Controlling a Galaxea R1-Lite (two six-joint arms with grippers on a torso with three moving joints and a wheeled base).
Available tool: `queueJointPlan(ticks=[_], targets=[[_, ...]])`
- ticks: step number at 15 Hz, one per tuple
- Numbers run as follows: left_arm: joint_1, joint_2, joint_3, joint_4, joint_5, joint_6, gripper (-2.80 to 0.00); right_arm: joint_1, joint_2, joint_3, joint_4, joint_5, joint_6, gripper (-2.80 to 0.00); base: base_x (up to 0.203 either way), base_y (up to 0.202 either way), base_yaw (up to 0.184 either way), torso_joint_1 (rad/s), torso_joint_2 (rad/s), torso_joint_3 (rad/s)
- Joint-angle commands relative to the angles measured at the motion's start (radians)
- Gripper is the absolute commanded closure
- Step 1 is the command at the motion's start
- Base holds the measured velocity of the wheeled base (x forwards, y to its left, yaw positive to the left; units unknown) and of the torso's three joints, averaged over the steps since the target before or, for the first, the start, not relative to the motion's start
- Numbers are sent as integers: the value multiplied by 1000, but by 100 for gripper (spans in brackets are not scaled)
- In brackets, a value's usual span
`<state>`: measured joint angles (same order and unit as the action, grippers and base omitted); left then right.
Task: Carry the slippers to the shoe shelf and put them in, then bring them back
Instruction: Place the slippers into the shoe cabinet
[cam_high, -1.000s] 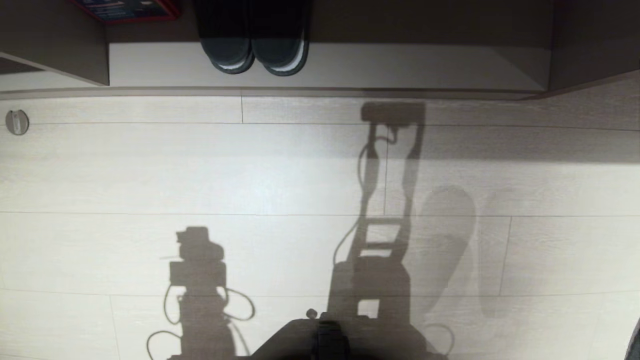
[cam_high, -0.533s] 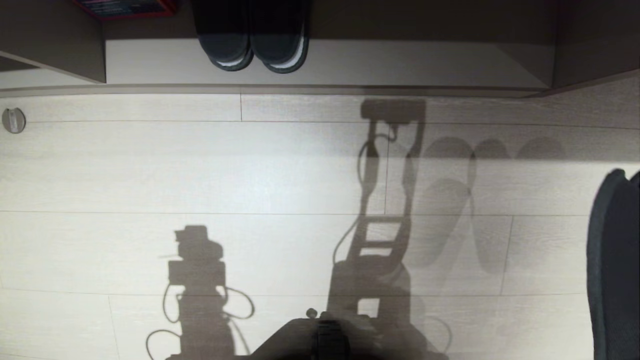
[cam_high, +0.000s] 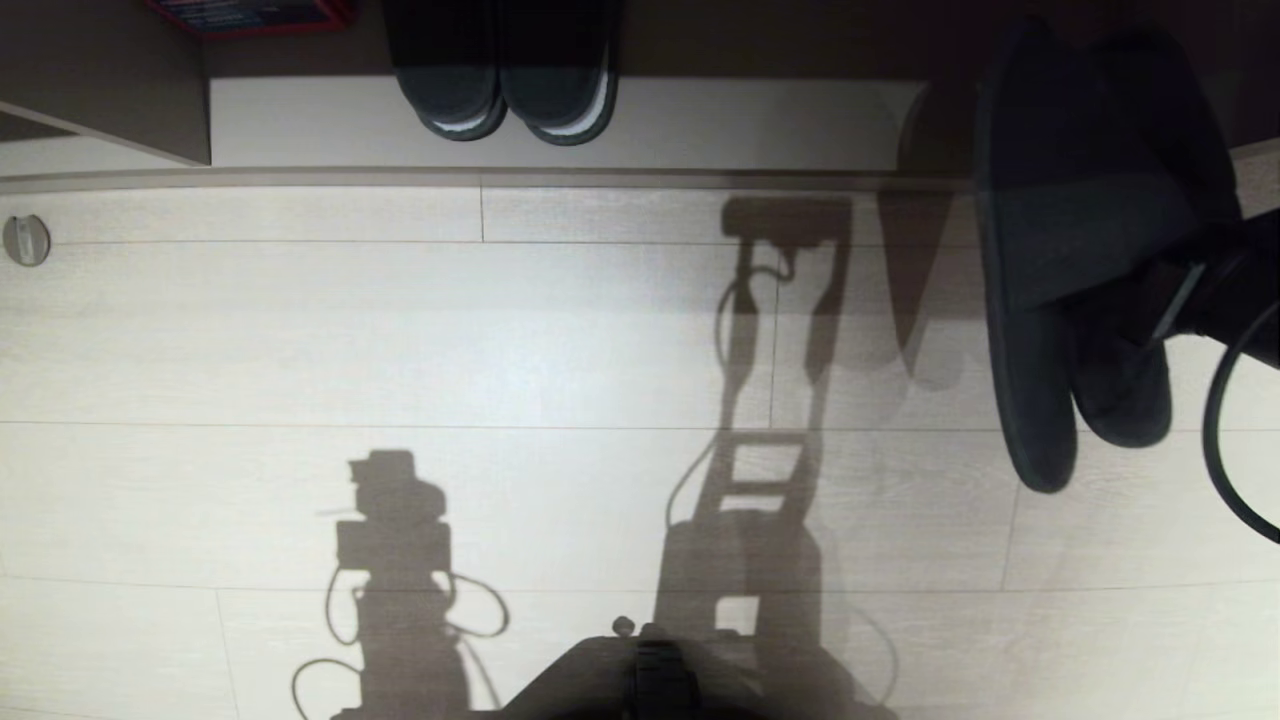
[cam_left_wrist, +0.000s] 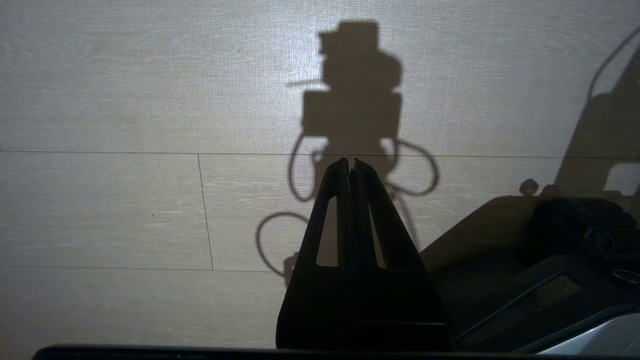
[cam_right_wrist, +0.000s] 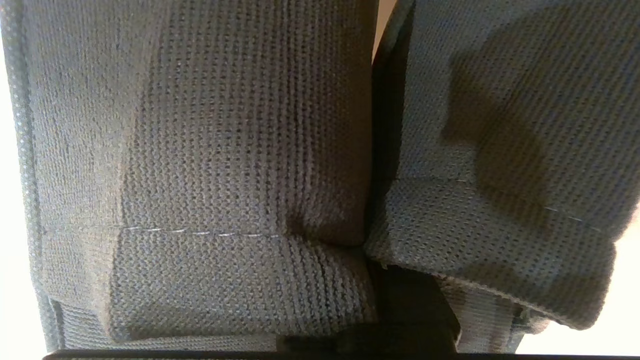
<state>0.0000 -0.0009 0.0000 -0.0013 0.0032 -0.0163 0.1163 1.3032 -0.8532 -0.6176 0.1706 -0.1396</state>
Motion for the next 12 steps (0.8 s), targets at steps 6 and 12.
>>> queueJointPlan(ticks=[6, 12], targets=[[1, -1, 0, 0, 0, 1, 0, 42, 267, -255, -168, -36, -15, 0, 0, 0, 0, 0, 0, 0], [0, -1, 1, 0, 0, 1, 0, 14, 424, -595, -138, -30, -44, 0, 0, 0, 0, 0, 0, 0]])
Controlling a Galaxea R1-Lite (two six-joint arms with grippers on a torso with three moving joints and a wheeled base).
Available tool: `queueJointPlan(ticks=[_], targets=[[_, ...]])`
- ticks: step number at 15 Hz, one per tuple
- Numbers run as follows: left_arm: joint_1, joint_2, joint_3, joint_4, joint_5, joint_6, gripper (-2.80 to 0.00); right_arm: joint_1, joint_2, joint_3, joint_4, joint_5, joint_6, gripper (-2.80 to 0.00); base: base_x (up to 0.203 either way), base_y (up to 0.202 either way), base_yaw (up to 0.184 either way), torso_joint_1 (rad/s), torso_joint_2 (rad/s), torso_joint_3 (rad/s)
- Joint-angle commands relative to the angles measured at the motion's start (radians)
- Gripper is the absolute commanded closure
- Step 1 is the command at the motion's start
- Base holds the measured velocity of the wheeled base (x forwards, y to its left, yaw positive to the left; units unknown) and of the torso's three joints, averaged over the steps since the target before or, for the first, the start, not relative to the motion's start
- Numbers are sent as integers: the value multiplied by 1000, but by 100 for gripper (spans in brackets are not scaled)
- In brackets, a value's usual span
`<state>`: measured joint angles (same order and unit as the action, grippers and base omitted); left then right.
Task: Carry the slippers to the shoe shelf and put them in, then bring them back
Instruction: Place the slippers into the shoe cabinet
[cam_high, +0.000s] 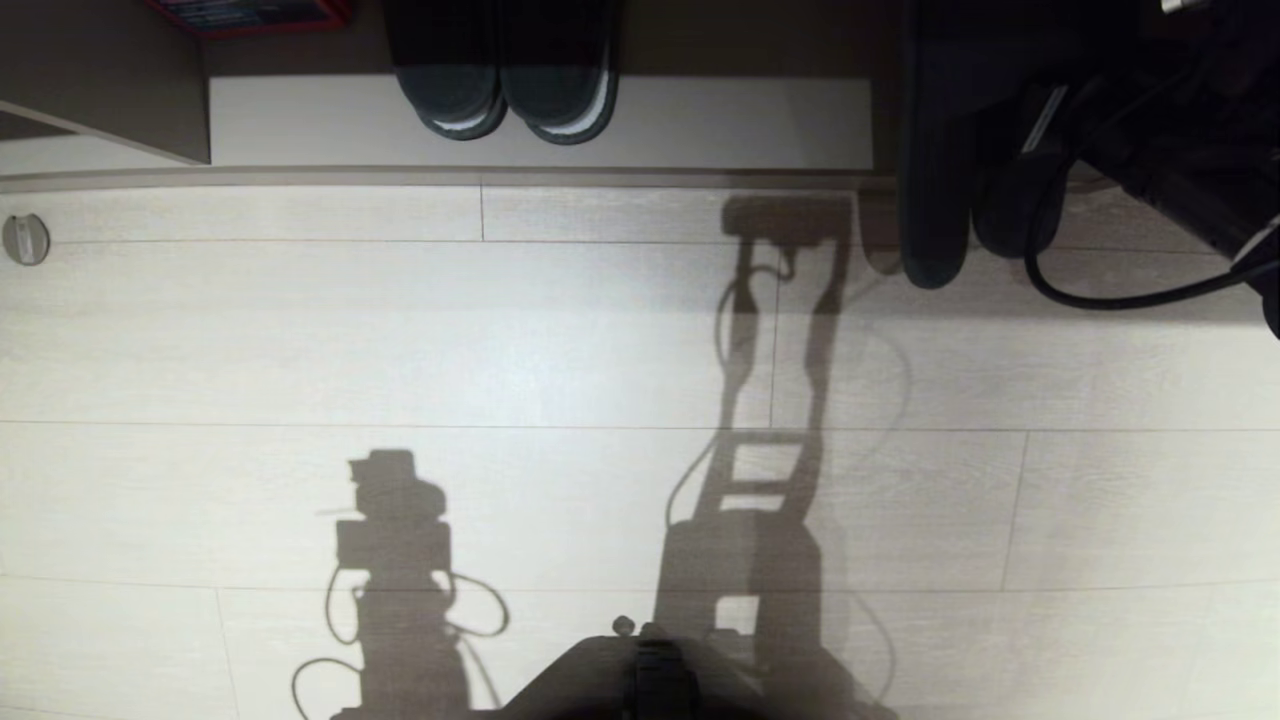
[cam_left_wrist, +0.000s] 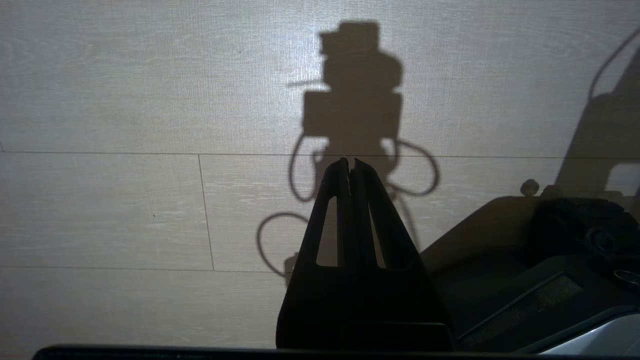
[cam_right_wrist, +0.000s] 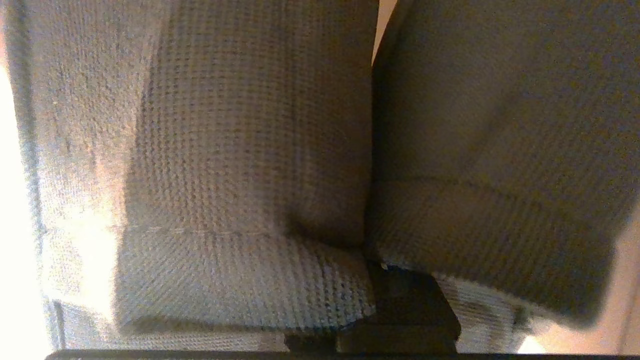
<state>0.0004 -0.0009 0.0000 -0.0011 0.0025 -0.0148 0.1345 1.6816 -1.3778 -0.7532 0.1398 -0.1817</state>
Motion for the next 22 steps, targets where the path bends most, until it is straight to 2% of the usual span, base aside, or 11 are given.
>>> queueJointPlan(ticks=[1, 6, 11, 12, 22], targets=[[1, -1, 2, 0, 1, -1, 0, -7, 72, -139, 14, 1, -2, 0, 0, 0, 0, 0, 0, 0], [0, -1, 2, 0, 1, -1, 0, -31, 207, -418, 100, 6, 1, 0, 0, 0, 0, 0, 0, 0], [0, -1, 0, 0, 1, -2, 0, -33, 307, -499, 121, 9, 4, 0, 0, 0, 0, 0, 0, 0], [0, -1, 2, 0, 1, -2, 0, -33, 320, -500, 117, 9, 4, -280, 0, 0, 0, 0, 0, 0], [0, -1, 0, 0, 1, -2, 0, -33, 317, -492, 81, 6, 1, -280, 0, 0, 0, 0, 0, 0]])
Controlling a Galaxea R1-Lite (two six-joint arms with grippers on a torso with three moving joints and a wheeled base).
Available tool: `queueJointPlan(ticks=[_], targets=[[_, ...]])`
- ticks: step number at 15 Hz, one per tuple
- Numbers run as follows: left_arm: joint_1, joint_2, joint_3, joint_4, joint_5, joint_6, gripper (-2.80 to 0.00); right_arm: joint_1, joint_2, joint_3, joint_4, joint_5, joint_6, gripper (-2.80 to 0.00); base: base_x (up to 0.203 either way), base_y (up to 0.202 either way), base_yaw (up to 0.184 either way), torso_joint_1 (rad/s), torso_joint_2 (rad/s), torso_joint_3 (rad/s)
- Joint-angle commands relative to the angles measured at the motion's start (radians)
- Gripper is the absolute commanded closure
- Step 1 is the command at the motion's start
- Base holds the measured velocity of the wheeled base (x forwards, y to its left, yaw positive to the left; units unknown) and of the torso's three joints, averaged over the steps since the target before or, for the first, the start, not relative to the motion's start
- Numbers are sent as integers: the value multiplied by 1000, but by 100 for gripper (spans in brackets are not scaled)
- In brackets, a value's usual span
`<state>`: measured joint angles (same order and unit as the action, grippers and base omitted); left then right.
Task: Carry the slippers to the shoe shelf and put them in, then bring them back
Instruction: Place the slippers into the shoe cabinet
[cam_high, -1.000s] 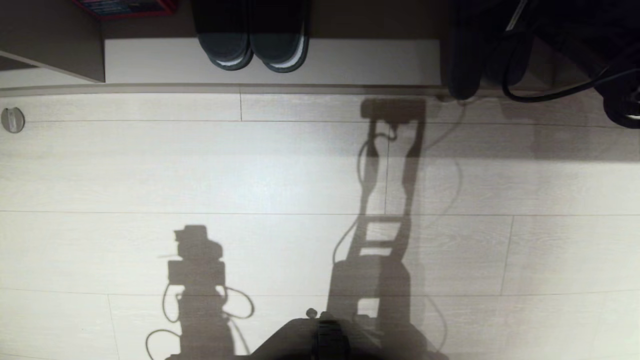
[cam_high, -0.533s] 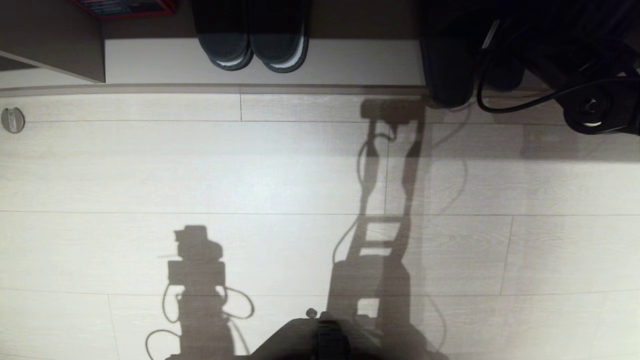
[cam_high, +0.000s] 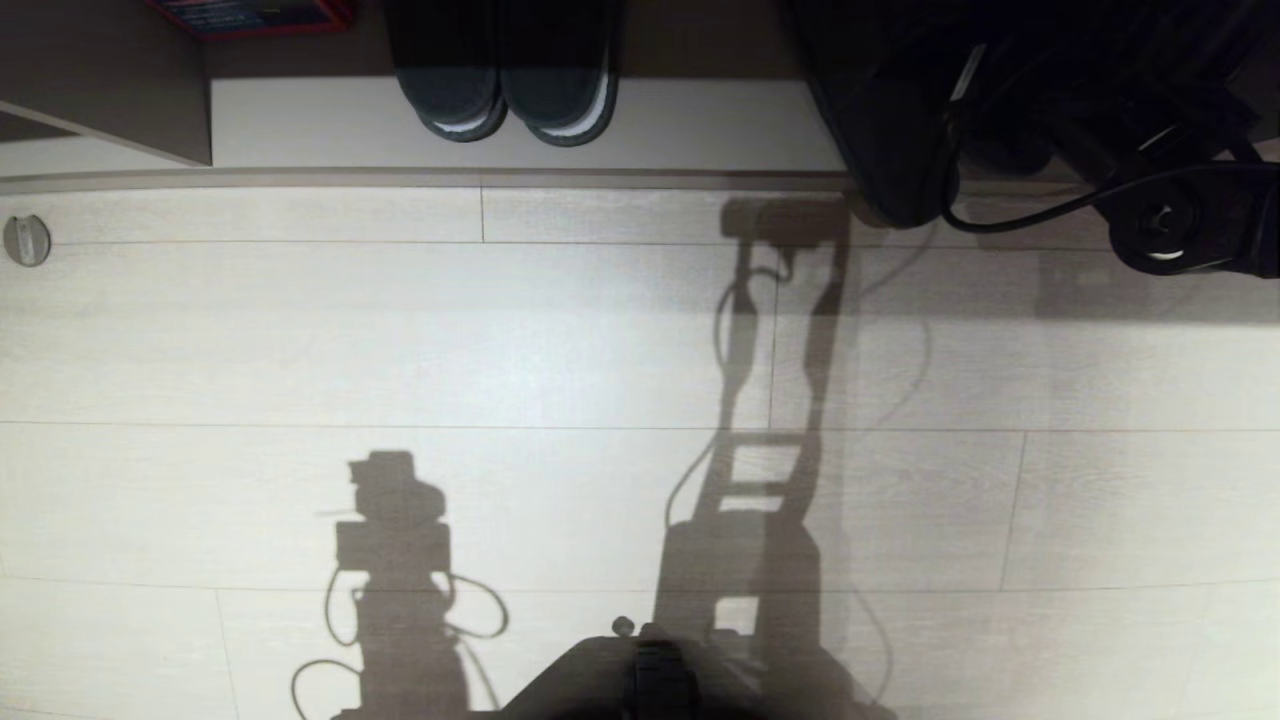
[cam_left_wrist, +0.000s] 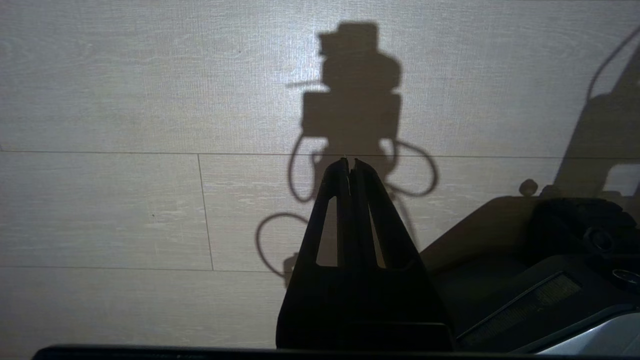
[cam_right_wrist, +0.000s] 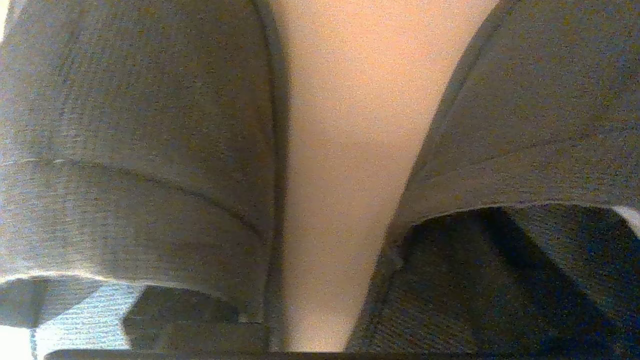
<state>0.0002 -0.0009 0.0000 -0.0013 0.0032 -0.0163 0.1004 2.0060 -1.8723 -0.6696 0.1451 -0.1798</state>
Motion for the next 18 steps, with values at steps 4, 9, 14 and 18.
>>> queueJointPlan(ticks=[4, 9, 14, 18], targets=[[0, -1, 2, 0, 0, -1, 0, 1, -83, 76, 14, 1, -1, -280, 0, 0, 0, 0, 0, 0], [0, -1, 2, 0, 0, -1, 0, 1, -151, 173, -6, 2, 2, -280, 0, 0, 0, 0, 0, 0], [1, -1, 2, 0, 0, -1, 0, 1, -229, 321, -39, 2, 0, -280, 0, 0, 0, 0, 0, 0], [0, -1, 2, 0, 0, -1, 0, 1, -243, 387, -31, 4, -24, -280, 0, 0, 0, 0, 0, 0]])
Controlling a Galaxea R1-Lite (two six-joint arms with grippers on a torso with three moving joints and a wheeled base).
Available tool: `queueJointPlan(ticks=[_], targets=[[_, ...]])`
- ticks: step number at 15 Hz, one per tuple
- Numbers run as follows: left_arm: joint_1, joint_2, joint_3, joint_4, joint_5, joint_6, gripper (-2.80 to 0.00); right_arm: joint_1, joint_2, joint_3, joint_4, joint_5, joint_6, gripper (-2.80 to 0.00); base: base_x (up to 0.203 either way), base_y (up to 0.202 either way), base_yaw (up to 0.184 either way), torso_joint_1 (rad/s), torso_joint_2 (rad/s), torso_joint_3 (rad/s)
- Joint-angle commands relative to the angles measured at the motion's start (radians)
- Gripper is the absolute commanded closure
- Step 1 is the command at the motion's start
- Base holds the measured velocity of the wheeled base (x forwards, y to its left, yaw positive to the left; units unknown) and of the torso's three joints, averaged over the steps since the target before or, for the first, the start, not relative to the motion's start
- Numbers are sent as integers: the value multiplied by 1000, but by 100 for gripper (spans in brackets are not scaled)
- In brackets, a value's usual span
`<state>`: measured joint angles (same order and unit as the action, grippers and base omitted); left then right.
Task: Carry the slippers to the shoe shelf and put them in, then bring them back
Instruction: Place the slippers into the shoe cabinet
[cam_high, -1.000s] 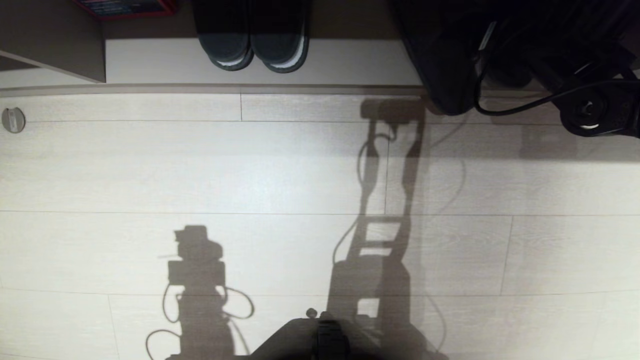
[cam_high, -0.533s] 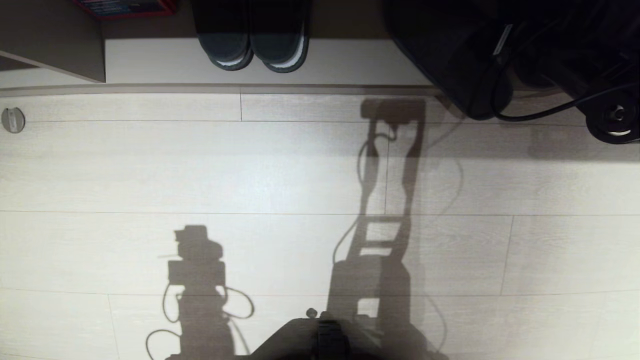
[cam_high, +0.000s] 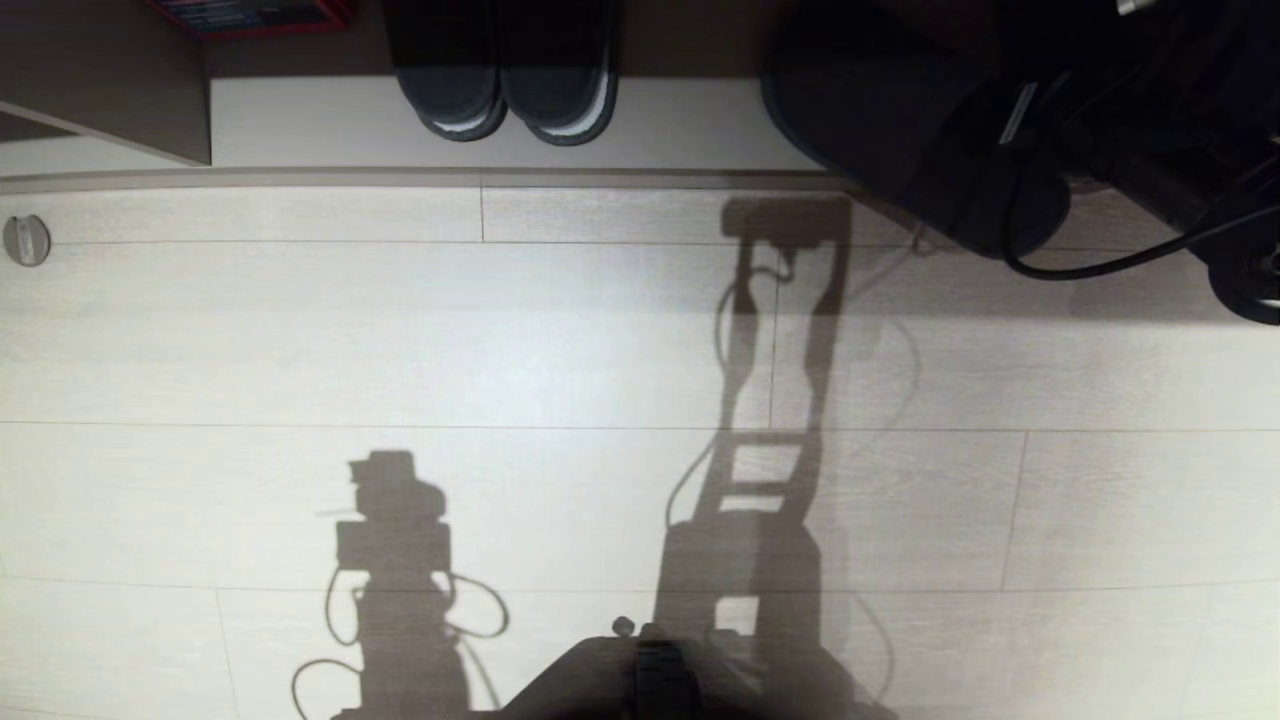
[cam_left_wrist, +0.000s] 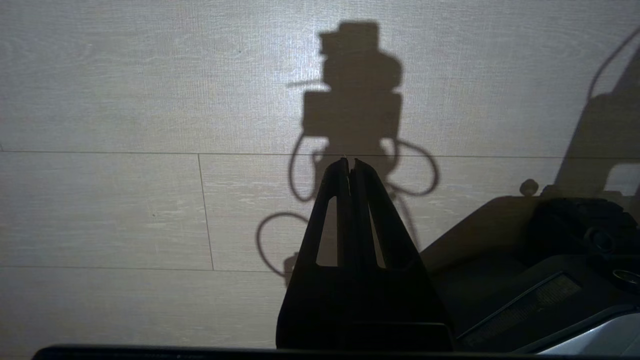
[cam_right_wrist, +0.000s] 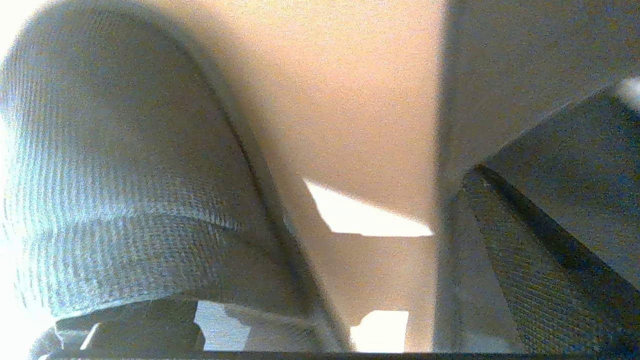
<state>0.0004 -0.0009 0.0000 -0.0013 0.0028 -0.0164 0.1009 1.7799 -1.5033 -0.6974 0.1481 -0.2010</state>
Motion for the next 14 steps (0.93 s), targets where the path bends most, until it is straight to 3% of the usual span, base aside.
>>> queueJointPlan(ticks=[1, 4, 10, 12, 14], targets=[[0, -1, 2, 0, 0, 0, 0, -1, -9, 32, -3, 14, -42, -280, 0, 0, 0, 0, 0, 0], [0, -1, 2, 0, 0, 0, 0, -18, -5, 59, -2, 30, -99, -280, 0, 0, 0, 0, 0, 0], [1, -1, 2, 0, 0, 0, 0, -63, 71, 39, -10, 143, -87, -280, 0, 0, 0, 0, 0, 0], [0, -1, 2, 0, 0, 1, 0, -64, 101, -7, -51, 96, -55, -280, 0, 0, 0, 0, 0, 0], [1, -1, 1, 0, 0, 1, 0, -64, 122, -75, -86, -34, 28, -280, 0, 0, 0, 0, 0, 0]])
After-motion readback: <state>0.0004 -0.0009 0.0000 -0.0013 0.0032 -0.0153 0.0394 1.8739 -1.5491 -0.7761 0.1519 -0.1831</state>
